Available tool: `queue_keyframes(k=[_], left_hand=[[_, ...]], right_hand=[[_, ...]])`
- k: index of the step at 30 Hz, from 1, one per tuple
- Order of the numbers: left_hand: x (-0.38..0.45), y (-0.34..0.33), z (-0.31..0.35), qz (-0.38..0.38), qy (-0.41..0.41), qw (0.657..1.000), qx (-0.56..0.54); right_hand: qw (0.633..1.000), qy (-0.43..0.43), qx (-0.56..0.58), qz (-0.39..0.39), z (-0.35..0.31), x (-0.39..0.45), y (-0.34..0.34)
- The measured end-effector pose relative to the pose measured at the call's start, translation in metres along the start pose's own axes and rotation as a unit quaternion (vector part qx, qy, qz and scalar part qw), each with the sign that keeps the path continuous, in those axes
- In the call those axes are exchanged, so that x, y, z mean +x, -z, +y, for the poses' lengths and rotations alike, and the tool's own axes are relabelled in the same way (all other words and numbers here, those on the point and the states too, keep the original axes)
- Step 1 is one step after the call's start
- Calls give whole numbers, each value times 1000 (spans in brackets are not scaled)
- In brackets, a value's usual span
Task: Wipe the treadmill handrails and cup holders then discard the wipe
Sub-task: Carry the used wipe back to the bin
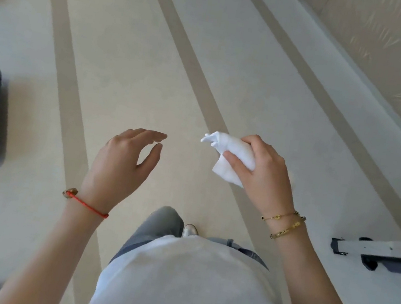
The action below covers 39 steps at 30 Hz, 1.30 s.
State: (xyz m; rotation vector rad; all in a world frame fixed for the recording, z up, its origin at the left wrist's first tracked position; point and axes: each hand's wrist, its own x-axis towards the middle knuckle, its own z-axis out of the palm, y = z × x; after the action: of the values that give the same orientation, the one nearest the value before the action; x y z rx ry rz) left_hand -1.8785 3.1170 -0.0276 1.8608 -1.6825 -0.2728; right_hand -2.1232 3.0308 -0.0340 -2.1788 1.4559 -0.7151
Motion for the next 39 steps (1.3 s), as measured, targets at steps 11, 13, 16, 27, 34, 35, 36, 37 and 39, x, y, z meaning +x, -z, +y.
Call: queue_keyframes(k=[11,13,16,27,34,35,36,37,39], left_hand=[[185,-10,-97,25,37,999,11],[229,-4,-117,34,32,999,8],[299,9,-147,36,17,999,4],[488,31,-236,3,26,1000,12],[608,14,-285,6,45,999,9],[627,12,-291,6,47,999,9],[648,9,-298,6,49,999,9],[670,7,-303,6,51,999,9],[716,5,-315,11,54,998,10]], right_hand=[[999,35,13,-33,6,213,-77],[999,36,15,-33,1,259,-92],[999,39,22,-22,-11,331,-112],[999,24,29,-31,-40,531,-164],[998,14,37,-47,-27,666,-200],[998,14,38,-48,-24,688,-205],[998,16,39,-46,-21,711,-209],[998,18,41,-45,-18,734,-212],[998,22,42,-41,-13,782,-218]])
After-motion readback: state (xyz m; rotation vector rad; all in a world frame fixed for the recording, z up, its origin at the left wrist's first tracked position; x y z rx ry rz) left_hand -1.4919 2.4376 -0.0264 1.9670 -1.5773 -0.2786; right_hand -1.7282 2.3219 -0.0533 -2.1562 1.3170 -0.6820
